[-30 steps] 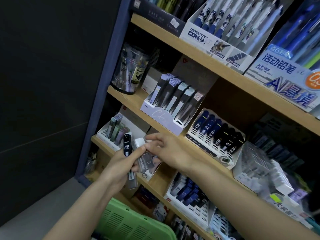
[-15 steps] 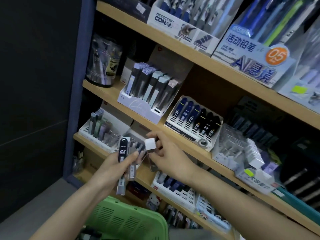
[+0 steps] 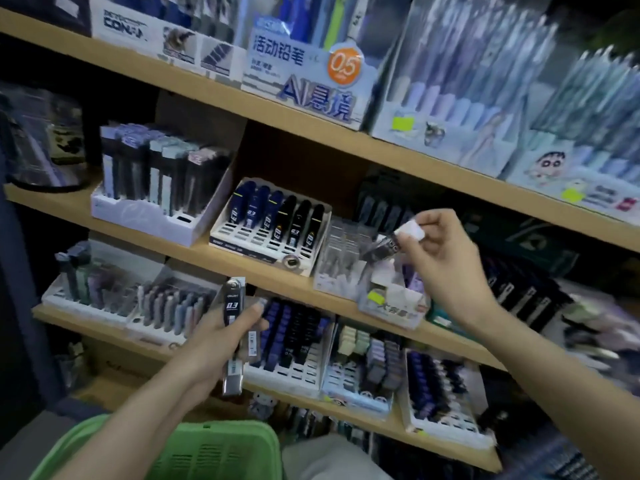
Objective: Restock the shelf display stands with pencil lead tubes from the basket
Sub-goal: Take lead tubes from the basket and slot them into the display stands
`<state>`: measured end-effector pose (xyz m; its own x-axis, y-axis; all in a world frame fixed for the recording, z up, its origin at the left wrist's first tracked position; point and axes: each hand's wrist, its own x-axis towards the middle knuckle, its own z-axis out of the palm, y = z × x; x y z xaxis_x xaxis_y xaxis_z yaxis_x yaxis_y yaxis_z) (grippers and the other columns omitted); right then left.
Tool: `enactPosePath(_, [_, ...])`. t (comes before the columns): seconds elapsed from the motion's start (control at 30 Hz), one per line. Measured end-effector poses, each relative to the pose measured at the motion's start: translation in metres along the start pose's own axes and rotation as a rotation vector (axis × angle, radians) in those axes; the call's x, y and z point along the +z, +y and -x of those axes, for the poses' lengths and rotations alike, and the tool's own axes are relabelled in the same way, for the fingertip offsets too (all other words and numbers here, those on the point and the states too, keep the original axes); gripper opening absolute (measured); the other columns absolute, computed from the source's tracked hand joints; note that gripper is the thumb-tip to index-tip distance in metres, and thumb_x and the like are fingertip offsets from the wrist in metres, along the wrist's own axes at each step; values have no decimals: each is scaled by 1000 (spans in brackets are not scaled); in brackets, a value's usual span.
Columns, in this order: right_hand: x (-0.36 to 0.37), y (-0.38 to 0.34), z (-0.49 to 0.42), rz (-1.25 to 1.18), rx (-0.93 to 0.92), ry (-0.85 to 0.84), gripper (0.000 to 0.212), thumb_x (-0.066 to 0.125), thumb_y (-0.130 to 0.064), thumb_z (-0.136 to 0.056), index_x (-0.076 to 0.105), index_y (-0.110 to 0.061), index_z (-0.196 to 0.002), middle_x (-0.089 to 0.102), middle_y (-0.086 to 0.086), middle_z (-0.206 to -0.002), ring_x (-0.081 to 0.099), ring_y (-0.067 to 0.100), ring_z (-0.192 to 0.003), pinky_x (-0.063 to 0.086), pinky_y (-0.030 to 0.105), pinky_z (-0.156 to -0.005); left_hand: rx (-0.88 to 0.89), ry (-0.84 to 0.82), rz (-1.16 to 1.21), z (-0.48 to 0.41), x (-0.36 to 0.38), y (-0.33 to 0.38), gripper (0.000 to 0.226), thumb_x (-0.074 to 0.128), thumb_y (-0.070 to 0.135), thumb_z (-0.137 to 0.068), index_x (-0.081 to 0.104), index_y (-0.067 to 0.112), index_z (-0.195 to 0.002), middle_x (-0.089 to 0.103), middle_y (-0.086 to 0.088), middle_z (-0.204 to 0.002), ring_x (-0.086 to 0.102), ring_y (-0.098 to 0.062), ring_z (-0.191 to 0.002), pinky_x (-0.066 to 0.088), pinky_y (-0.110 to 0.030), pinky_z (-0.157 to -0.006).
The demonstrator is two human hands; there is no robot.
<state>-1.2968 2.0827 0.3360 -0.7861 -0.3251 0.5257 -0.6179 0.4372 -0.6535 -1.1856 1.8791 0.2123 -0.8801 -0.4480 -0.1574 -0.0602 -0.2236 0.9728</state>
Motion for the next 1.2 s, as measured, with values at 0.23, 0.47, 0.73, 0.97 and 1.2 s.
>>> enactPosePath(0.23, [-33,41,-34,214,-20,103,17,57,-21,-94,45,-16,-105,51,-14,-82,54,0,-71,46,23,-67,69,-87,-60,-7,60,18,21,55,28,-93,66,12,-86,64,7,-83,53,-9,-79,42,-28,-62])
enactPosePath(0.47, [-13,73,-75,401,25,-94,16,66,-17,-87,58,-10,-100,60,2,-92,56,15,-83,45,22,-75,102,-172,-58,-11,81,20,24,55,30,-92,65,13,-79,65,11,-90,53,-4,-89,41,-24,-65])
enactPosePath(0.73, [-1,79,-99,453,199,-275,14,77,-12,-77,66,-18,-83,67,3,-94,61,15,-89,50,25,-83,114,-166,-69,-20,79,19,30,57,33,-91,69,8,-78,66,14,-97,52,-5,-103,42,-31,-80])
enactPosePath(0.97, [3,77,-100,685,139,-298,14,74,-17,-80,66,-19,-91,66,-6,-86,62,12,-86,49,27,-77,92,-153,-90,-23,78,21,25,56,30,-92,67,14,-78,67,13,-84,54,-5,-93,42,-29,-73])
enactPosePath(1.2, [9,58,-75,765,-70,-125,31,57,-19,-93,55,-13,-123,61,9,-116,57,27,-105,48,40,-88,54,-153,-71,-17,80,21,24,58,35,-90,68,14,-95,66,-15,-104,55,-17,-85,43,-23,-67])
